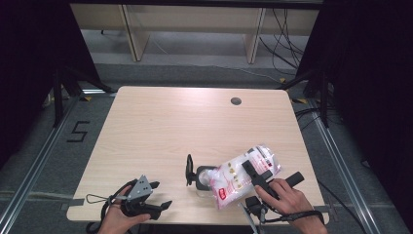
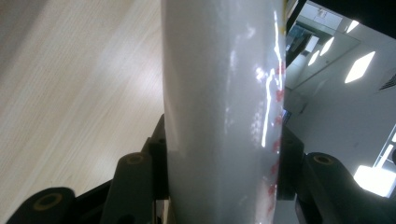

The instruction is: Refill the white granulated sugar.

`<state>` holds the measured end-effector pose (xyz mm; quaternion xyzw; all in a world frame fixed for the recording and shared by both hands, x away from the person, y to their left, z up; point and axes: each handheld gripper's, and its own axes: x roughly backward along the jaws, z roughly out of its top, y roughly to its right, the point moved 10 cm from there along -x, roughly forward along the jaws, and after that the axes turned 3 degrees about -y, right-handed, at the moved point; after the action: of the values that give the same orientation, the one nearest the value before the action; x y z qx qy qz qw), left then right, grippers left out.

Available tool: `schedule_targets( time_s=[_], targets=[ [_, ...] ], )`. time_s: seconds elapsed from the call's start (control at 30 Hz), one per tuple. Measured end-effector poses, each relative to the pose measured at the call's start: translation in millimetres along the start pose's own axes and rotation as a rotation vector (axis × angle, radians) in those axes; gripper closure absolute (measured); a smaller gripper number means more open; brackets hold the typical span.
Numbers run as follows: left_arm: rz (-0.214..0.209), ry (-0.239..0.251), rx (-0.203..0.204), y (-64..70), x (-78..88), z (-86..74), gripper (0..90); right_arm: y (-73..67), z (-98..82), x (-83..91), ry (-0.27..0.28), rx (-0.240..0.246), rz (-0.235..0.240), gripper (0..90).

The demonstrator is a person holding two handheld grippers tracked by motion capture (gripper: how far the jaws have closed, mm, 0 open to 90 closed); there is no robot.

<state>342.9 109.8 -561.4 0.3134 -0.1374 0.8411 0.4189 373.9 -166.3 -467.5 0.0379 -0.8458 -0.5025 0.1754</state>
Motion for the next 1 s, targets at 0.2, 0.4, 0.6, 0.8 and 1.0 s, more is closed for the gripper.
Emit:
schedule_targets(
  time_s=[0.2, 0.4, 0.6, 0.8, 1.0],
  targets=[
    [-0.001, 0.010, 0.026, 1.7, -0.7, 0.6, 21.7, 0.3, 0.0, -0.2, -0.001, 0.004, -0.003, 55.7],
    [0.000, 0.013, 0.028, 1.8, -0.8, 1.0, 21.7, 0.2, -0.1, -0.6, -0.001, 0.006, -0.003, 55.8],
    [0.003, 0.013, 0.023, 1.2, -0.4, 1.1, 21.7, -0.4, 0.0, -1.1, 0.002, -0.002, -0.003, 55.8],
    [0.000, 0.003, 0.000, 0.1, 0.1, 0.3, 21.7, -0.2, -0.1, -1.2, 0.003, -0.001, -0.004, 55.8],
    [-0.001, 0.013, 0.015, 1.0, -0.9, 1.3, 21.7, 1.3, -1.2, -0.6, -0.008, 0.027, -0.001, 56.0]
  ],
)
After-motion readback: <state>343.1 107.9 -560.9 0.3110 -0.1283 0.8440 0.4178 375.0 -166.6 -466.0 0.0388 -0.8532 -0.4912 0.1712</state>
